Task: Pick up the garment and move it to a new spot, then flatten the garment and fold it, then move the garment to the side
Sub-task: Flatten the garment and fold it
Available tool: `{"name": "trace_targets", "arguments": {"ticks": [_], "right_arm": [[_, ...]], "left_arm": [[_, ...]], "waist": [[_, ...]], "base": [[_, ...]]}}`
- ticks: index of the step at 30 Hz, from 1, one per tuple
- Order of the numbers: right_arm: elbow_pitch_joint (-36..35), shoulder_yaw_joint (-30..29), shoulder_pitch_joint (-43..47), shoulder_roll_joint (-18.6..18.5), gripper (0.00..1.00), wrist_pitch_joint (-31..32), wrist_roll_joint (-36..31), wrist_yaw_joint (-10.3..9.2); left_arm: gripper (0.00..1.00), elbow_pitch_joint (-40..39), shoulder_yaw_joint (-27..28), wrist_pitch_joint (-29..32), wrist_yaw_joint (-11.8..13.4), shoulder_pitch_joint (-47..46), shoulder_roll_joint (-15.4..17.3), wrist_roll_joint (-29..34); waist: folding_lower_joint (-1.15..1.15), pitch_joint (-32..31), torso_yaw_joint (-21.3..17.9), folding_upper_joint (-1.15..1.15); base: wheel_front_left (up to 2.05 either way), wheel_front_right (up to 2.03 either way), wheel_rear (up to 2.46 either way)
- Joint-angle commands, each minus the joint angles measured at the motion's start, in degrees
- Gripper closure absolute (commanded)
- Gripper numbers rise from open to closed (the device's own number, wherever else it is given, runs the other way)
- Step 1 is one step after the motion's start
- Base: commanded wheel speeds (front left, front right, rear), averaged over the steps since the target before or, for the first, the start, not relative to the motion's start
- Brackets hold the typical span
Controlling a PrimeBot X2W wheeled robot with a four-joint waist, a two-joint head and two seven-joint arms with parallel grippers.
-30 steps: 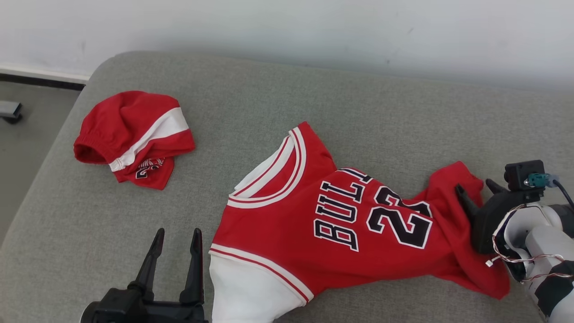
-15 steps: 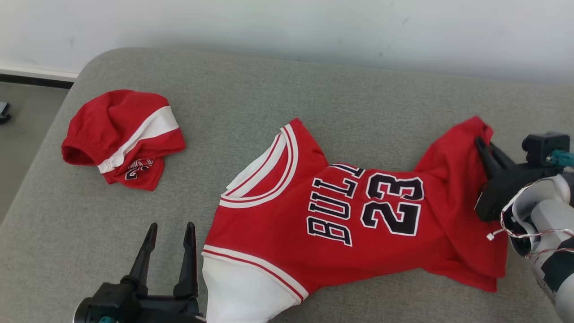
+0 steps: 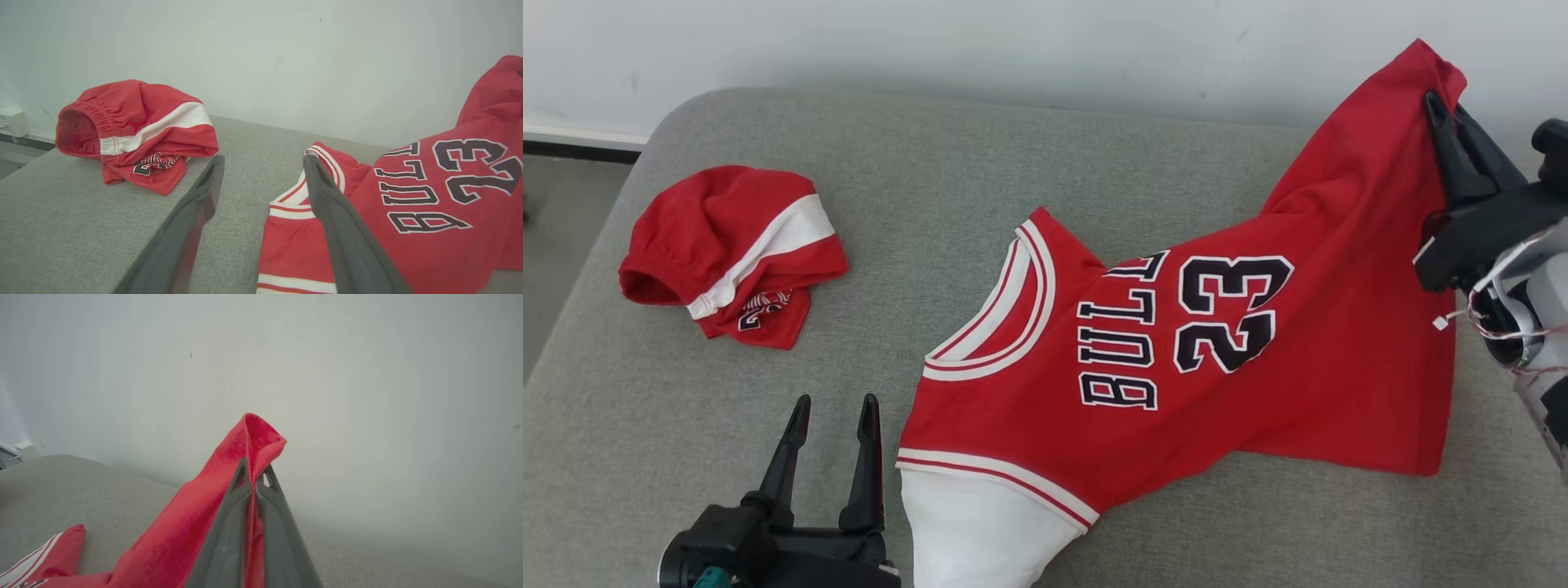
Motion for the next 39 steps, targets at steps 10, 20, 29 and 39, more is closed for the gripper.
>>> {"name": "trace_targets", "arguments": {"ticks": [10,20,29,39], "right_arm": [[17.34,1.73,-5.19,4.20,0.00,1.71,-3.19,-0.13],[16.23,1.53,-2.70,4.46,0.00,-0.17,-1.64,-0.13],[-5.31,-11.71,12.22,3.36,0.00,-0.16,-6.56,-0.13],[-23.61,-24.53,34.43,7.98,0.00,-0.16,-12.42,-0.13]], "left_arm": [[0.00,0.64,-0.27,-0.19,0.17,-0.08,-0.02,-0.75],[0.00,0.57,1.79,-0.19,-0.18,1.31,-0.01,1.21],[0.00,-0.14,4.97,-0.19,-0.53,3.67,0.00,3.33],[0.00,-0.45,7.66,-0.19,-0.94,5.86,0.00,5.42]], "waist": [[0.00,0.65,2.30,-0.01],[0.00,-2.13,-1.63,-0.01],[0.00,-6.14,-7.48,-0.01],[0.00,-8.10,-11.06,-0.01]], "base": [[0.00,0.00,0.00],[0.00,0.00,0.00],[0.00,0.00,0.00],[0.00,0.00,0.00]]}}
